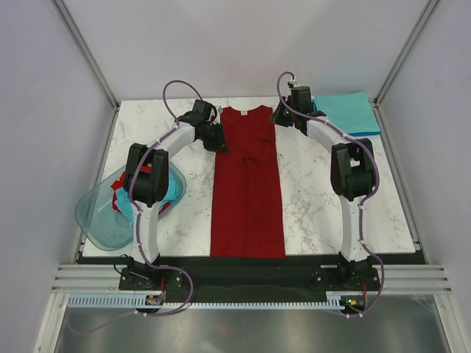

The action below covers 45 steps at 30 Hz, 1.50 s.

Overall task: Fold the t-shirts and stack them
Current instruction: Fold the tshirt

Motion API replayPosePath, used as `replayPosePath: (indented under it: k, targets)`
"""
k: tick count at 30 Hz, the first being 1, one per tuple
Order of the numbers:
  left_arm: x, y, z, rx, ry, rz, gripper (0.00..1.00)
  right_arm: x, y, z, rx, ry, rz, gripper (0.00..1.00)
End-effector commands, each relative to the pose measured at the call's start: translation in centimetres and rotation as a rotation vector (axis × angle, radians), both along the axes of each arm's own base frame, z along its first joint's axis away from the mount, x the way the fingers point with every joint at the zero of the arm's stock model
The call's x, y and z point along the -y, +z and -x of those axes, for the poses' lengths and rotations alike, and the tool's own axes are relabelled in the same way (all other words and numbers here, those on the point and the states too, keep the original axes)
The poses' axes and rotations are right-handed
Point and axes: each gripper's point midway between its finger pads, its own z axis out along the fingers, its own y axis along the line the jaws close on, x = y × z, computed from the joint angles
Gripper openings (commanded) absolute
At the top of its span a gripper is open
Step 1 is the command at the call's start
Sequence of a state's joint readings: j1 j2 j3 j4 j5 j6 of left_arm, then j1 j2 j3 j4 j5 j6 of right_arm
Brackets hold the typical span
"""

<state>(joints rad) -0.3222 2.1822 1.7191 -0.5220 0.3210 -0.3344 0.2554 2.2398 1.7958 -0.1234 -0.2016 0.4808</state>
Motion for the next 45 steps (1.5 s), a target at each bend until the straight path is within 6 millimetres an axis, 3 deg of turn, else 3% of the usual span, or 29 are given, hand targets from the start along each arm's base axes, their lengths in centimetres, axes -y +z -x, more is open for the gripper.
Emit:
replayPosePath:
  k: [1,7,16,21,23,25,26,28,30,31,32,34,35,37,38,40,41,42,45]
  targets:
    - [0.8,4.0,0.1,0.08,-0.045,0.043,0.2,-1.4,-1.8,0.8,-0.034,0.08,-0.019,0.0]
    - [0.4,4.6,0.5,0.099,-0.047,0.025,0.21,-1.2,-5.5,1.9,-0.098,0.111,-0.019,0.0]
    - [0.2,4.4,0.3,0.104,-0.045,0.012,0.21,0.6,-8.7,1.8,-0.174,0.072,0.057,0.0]
    - [0.0,6.2,0.8,0.131,-0.046,0.016,0.22,0.0,-9.0,2.3,-0.184,0.114,0.031,0.0]
    - [-0.7,6.2,1.5,0.127,-0.044,-0.008,0.22,-0.3,-8.2,2.1,-0.169,0.122,0.02,0.0]
    - [-1.2,8.0,2.3,0.157,-0.044,-0.017,0.22,-0.5,-6.1,1.7,-0.14,0.126,0.004,0.0]
    - [-1.7,7.8,3.3,0.14,-0.041,-0.029,0.22,-0.7,-4.7,1.2,-0.116,0.127,-0.005,0.0]
    - [-2.1,10.1,4.7,0.169,-0.039,-0.016,0.21,-0.6,-2.0,1.1,-0.089,0.123,-0.013,0.0]
    - [-1.9,10.1,7.3,0.135,-0.086,0.024,0.22,-0.4,0.2,1.1,-0.069,0.105,-0.023,0.01]
    - [-2.0,12.0,8.5,0.176,-0.103,0.043,0.22,0.1,2.3,1.2,-0.043,0.072,-0.017,0.03]
    - [-2.2,10.5,10.5,0.132,-0.119,0.038,0.22,0.3,2.4,1.8,-0.06,0.054,-0.025,0.05]
    - [-2.4,11.8,13.0,0.166,-0.142,0.05,0.25,0.5,4.0,2.8,-0.057,0.051,-0.026,0.07]
    - [-2.7,10.1,14.9,0.122,-0.153,0.038,0.25,0.8,3.1,3.8,-0.089,0.047,-0.02,0.08]
    - [-2.6,9.2,17.8,0.091,-0.171,0.048,0.25,1.1,3.5,5.3,-0.108,0.042,-0.025,0.08]
    - [-2.5,8.8,18.7,0.08,-0.175,0.047,0.25,1.5,1.9,6.7,-0.155,0.032,-0.015,0.08]
    - [-2.0,8.1,21.3,0.06,-0.201,0.048,0.25,1.4,2.4,8.5,-0.166,0.027,-0.012,0.08]
    - [-1.9,7.8,22.0,0.054,-0.209,0.047,0.24,1.1,1.0,10.0,-0.195,0.025,0.018,0.08]
    - [-1.3,7.7,23.2,0.055,-0.238,0.052,0.25,0.8,1.7,10.9,-0.182,0.028,0.031,0.08]
    - [-1.0,6.8,26.0,0.048,-0.26,0.043,0.26,-0.3,0.3,14.1,-0.221,0.045,0.09,0.08]
